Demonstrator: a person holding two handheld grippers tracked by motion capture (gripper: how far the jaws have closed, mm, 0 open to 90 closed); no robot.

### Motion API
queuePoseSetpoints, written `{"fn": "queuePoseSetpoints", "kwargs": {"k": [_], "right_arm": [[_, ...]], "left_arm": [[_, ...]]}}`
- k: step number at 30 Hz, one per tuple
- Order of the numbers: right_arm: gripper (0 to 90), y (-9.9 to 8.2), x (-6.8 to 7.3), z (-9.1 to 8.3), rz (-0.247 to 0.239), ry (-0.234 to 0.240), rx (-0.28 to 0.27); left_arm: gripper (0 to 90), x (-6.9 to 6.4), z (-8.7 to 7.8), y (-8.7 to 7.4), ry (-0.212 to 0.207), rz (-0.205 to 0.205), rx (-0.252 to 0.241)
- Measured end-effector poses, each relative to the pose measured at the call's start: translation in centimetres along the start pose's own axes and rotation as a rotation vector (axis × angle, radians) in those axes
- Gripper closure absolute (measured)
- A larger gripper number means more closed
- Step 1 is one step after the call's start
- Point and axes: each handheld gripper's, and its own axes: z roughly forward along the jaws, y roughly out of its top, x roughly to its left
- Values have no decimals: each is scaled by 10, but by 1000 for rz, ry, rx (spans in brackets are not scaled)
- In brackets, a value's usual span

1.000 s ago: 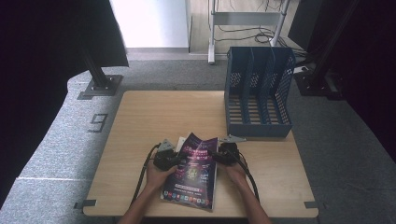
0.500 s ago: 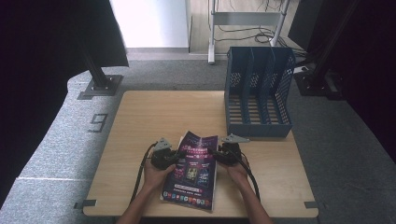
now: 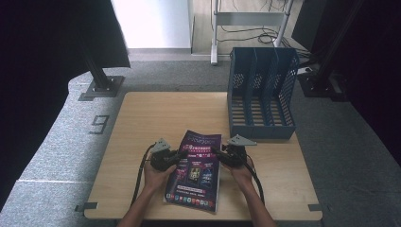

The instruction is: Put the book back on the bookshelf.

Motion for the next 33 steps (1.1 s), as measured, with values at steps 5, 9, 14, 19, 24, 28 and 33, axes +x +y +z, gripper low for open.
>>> {"fn": "queuePoseSetpoints", "kwargs": {"k": [5,9,14,19,24,28,33], "right_arm": [[680,3,3,-5,-12,2,-29],[686,6,5,-10,-19,3,-49],[691,10,8,-15,-32,5,-68],[697,13,10,-19,-40,7,-86],[702,15,12,-22,-46,8,-98],[704,16,12,-23,-51,8,-106],[707,17,13,-25,-54,9,-112]], "left_arm": [[822,-2,-4,4,-1,9,-17],[825,-4,-8,7,-2,14,-33],[828,-4,-11,9,-3,15,-49],[831,-5,-15,12,-1,18,-64],[838,-5,-17,13,-2,20,-73],[842,-6,-18,14,-6,20,-74],[844,-6,-19,15,-7,24,-79]]}}
